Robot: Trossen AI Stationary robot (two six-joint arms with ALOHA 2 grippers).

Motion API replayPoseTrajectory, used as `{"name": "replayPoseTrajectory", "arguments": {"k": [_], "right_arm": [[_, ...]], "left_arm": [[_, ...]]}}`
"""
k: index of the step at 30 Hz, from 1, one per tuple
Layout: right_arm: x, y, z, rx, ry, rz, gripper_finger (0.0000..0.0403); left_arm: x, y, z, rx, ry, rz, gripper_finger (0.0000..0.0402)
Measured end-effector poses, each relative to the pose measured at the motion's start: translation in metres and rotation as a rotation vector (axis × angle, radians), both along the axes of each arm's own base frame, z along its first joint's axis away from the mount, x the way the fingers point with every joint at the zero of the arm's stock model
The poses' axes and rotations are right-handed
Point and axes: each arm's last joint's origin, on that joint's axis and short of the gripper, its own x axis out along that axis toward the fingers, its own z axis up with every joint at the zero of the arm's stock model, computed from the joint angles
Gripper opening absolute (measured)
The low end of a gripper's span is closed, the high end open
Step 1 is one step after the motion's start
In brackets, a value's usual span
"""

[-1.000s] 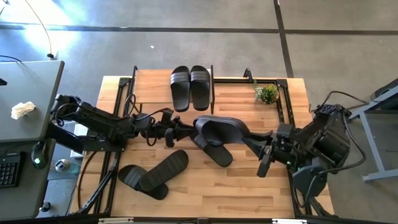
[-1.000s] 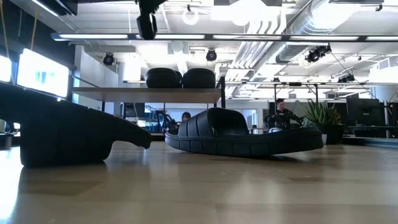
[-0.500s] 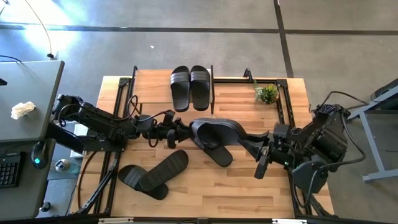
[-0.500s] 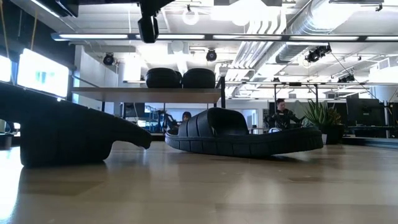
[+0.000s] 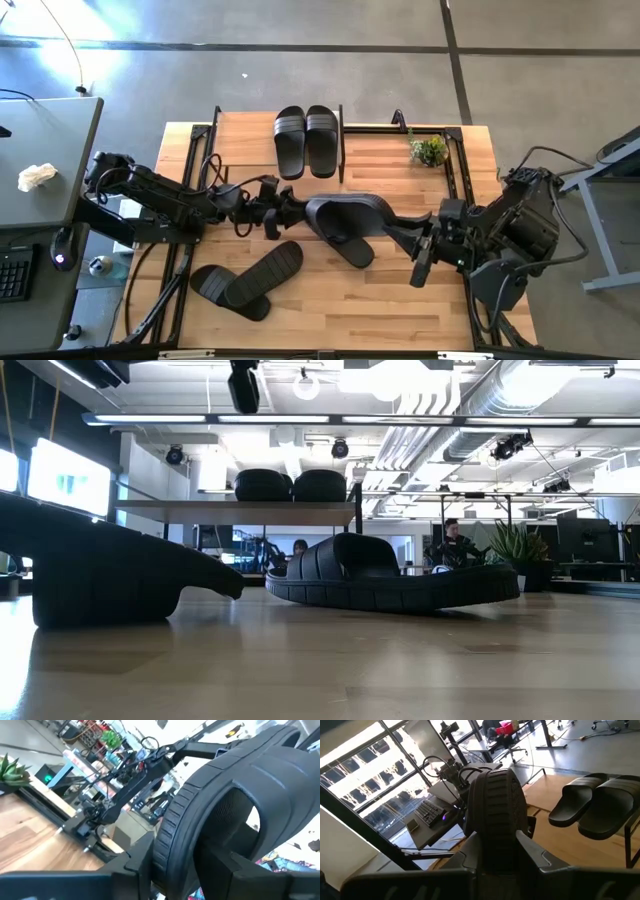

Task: Pick and place slides into the shelf
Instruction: Move the black slipper to the top left of the table

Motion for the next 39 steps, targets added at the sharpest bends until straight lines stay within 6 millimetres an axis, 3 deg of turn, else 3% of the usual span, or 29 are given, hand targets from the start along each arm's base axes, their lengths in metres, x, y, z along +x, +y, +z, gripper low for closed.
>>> {"name": "replayPoseTrajectory", "arguments": {"k": [6,16,29,39], "right_arm": [[-0.001,-0.001,0.001,-0.002,-0.005,-0.007,0.0048],[-0.001,-0.001,0.0,-0.011,-0.001,-0.008,0.0051],[-0.015,0.011,0.0,-0.02,0.069,0.167,0.012],[-0.039,0.012,-0.02,0.143,0.289,0.26,0.013]], "left_arm": [[0.0,-0.001,0.0,0.008,-0.001,-0.04,0.0034],[0.0,-0.002,0.0,-0.001,-0.003,-0.059,0.0037],[0.001,-0.007,-0.005,-0.083,0.06,-0.25,0.0035],[-0.01,-0.008,-0.007,-0.088,0.19,-0.306,0.0035]]}}
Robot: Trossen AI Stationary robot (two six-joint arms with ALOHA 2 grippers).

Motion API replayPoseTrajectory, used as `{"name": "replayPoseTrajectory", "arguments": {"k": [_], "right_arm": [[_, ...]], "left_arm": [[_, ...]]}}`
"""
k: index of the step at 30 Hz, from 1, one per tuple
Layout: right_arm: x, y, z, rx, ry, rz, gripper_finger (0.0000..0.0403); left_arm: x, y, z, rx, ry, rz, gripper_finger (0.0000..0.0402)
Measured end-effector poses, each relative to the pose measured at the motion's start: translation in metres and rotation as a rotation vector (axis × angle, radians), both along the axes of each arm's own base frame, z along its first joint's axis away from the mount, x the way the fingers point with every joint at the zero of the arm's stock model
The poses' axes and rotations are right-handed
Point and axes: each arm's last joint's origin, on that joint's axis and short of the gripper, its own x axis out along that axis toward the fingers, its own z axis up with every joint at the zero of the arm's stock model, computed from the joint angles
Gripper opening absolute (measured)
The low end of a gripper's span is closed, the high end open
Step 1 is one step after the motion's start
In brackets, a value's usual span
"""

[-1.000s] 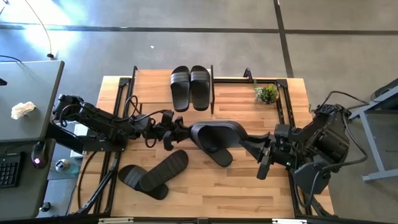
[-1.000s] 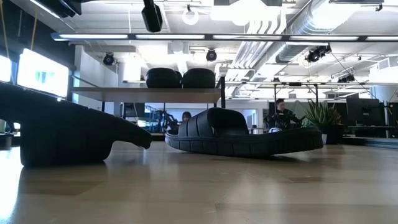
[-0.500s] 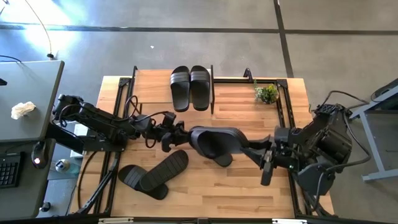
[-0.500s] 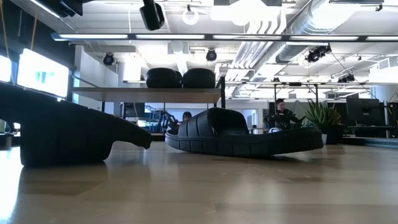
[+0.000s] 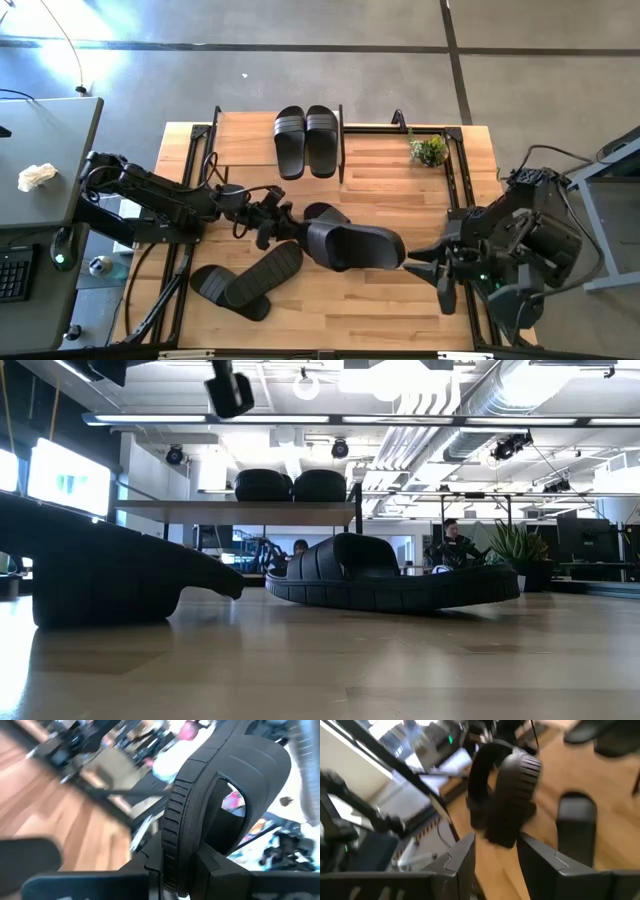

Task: Pick and place slides into the shelf
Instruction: Move the black slipper to the top left of the table

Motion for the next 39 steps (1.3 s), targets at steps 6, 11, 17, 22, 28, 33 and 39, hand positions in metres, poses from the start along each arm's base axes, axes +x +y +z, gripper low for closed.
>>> {"name": "replayPoseTrajectory", "arguments": {"k": [6,11,17,22,28,33,39], "right_arm": [[-0.016,0.001,-0.01,0.057,0.162,0.031,0.0131],[-0.015,0.005,-0.019,-0.026,0.267,0.145,0.0131],[-0.005,0.008,-0.04,-0.157,0.481,0.404,0.0131],[0.006,0.005,-0.057,-0.363,0.578,0.652,0.0131],[0.023,0.006,-0.07,-0.733,0.585,0.902,0.0131],[0.034,0.017,-0.084,-1.082,0.614,1.037,0.0131],[0.031,0.04,-0.097,-1.499,0.617,1.125,0.0131]], "left_arm": [[-0.011,0.0,-0.002,-0.002,0.112,-0.031,0.0034],[-0.017,-0.003,0.0,-0.071,0.16,-0.13,0.0034],[-0.02,-0.007,0.003,-0.177,0.306,-0.273,0.0034],[-0.021,-0.008,0.012,-0.234,0.468,-0.293,0.0034],[-0.02,-0.007,0.024,-0.292,0.526,-0.245,0.0034],[-0.021,-0.006,0.021,-0.355,0.581,-0.182,0.0034],[-0.022,-0.006,0.018,-0.41,0.624,-0.148,0.0034]]}}
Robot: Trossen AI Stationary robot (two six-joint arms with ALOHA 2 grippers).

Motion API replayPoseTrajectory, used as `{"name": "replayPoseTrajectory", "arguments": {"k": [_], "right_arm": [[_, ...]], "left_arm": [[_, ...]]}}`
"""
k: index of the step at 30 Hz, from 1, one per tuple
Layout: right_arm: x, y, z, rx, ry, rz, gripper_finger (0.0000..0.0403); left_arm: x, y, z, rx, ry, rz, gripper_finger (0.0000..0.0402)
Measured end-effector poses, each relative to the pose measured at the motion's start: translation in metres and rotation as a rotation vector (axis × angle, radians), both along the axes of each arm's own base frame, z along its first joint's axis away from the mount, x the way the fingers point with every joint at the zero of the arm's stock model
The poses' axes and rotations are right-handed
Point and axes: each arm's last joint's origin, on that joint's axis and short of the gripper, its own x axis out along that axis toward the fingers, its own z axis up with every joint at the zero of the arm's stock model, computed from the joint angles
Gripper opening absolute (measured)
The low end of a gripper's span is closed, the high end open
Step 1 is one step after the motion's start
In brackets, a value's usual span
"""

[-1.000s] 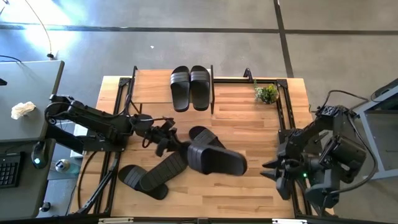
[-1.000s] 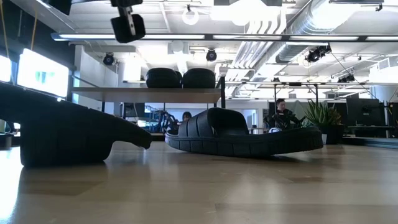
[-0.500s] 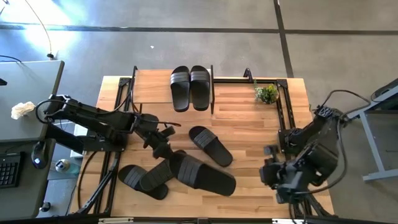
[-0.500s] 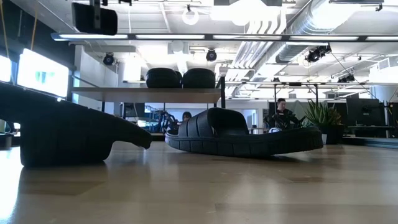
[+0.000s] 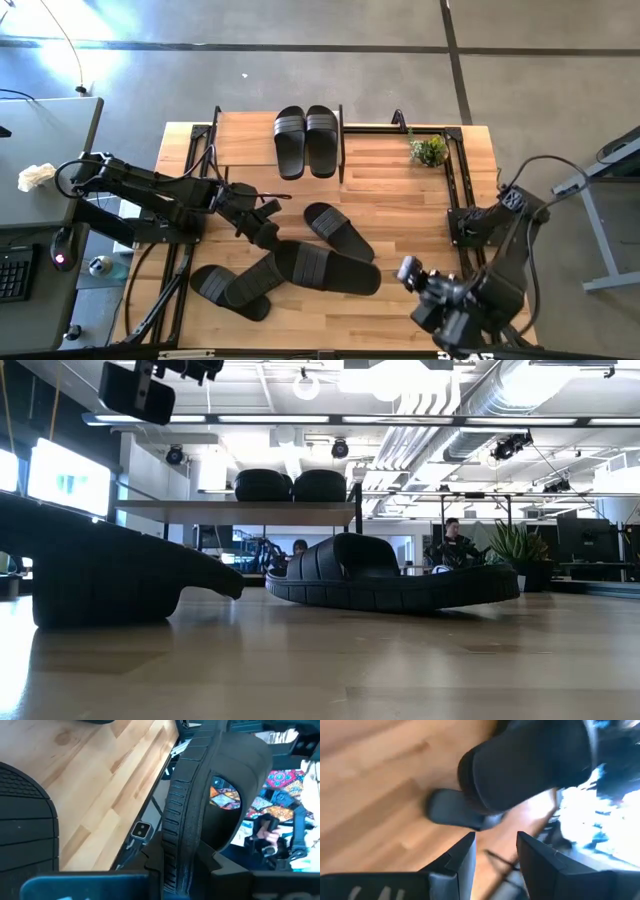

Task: Pick and place slides into the shelf
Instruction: Move the black slipper to the top left of the table

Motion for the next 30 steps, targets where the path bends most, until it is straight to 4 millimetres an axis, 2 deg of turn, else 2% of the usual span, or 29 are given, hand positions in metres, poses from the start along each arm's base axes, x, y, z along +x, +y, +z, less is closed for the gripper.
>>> {"name": "replayPoseTrajectory", "arguments": {"k": [3,7,15,20,25,30], "right_arm": [[-0.001,0.008,-0.004,-0.083,-0.043,0.041,0.0131],[0.008,0.016,-0.009,0.025,-0.074,-0.006,0.014],[0.016,0.022,-0.012,0.052,-0.096,0.001,0.021],[0.025,0.036,-0.033,-0.046,-0.059,0.044,0.0226],[0.038,0.048,-0.056,-0.204,-0.126,0.02,0.0224],[0.045,0.045,-0.061,-0.14,-0.13,-0.057,0.0224]], "left_arm": [[0.0,0.0,0.0,-0.009,-0.001,0.004,0.0034],[0.0,0.0,0.0,-0.025,0.007,0.011,0.0034],[0.0,-0.001,0.001,-0.064,0.016,-0.023,0.0034],[0.0,-0.002,0.002,-0.087,0.015,-0.053,0.0034],[0.0,-0.003,0.002,-0.091,0.013,-0.06,0.0034],[-0.001,-0.003,0.002,-0.103,0.011,-0.078,0.0034]]}}
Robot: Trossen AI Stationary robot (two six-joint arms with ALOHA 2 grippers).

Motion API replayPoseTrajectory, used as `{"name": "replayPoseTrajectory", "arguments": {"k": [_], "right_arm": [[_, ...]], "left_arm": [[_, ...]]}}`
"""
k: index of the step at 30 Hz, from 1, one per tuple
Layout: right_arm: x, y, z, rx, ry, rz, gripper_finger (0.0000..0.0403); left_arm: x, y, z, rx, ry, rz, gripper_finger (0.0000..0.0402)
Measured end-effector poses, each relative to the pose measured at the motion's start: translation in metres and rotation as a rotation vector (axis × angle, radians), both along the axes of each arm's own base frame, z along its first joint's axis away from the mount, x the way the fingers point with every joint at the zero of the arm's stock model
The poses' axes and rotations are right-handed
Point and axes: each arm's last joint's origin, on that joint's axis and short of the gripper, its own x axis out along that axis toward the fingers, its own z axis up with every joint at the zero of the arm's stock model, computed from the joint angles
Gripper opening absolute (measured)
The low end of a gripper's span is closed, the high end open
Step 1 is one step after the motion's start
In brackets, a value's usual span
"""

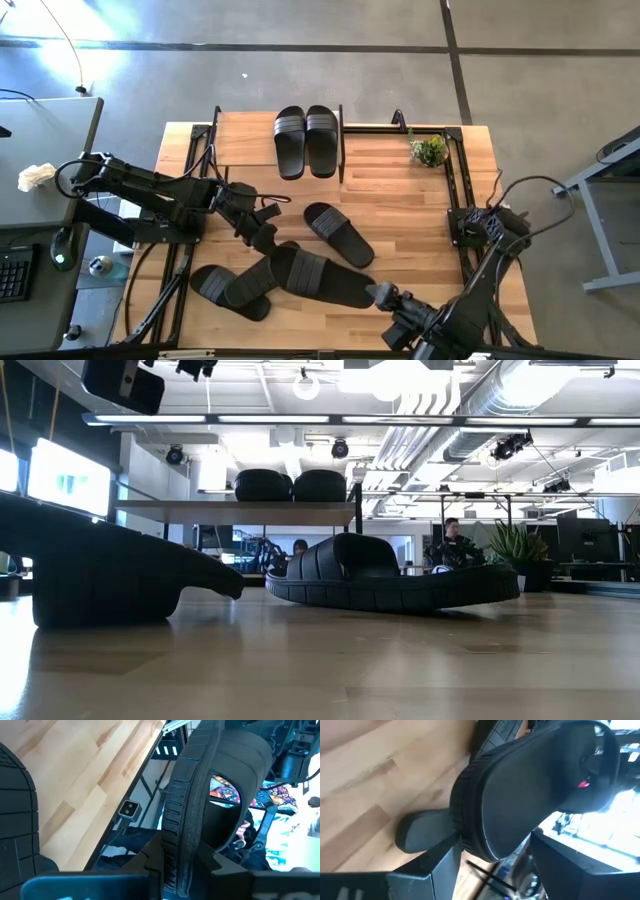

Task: Pick and place slides into the shelf
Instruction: Move the black slipper to the top left of the table

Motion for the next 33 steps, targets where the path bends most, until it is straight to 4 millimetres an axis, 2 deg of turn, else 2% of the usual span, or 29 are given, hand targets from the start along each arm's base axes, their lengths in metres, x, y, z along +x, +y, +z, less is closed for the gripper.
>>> {"name": "replayPoseTrajectory", "arguments": {"k": [7,15,24,28,33], "right_arm": [[0.007,0.006,0.0,0.085,-0.039,0.005,0.0215],[0.015,0.016,-0.013,0.101,-0.003,0.036,0.0182],[0.006,0.013,-0.015,0.108,0.031,-0.018,0.017],[0.0,0.015,-0.015,0.112,-0.023,-0.052,0.017],[-0.001,0.016,-0.015,0.121,0.01,-0.038,0.017]], "left_arm": [[0.0,-0.001,0.001,-0.008,-0.013,-0.02,0.0034],[0.0,-0.001,0.001,-0.008,-0.016,-0.026,0.0034],[0.001,0.0,0.001,0.002,-0.024,-0.003,0.0034],[0.001,0.0,0.002,0.002,-0.026,-0.002,0.0034],[0.001,0.0,0.003,-0.004,-0.035,-0.012,0.0034]]}}
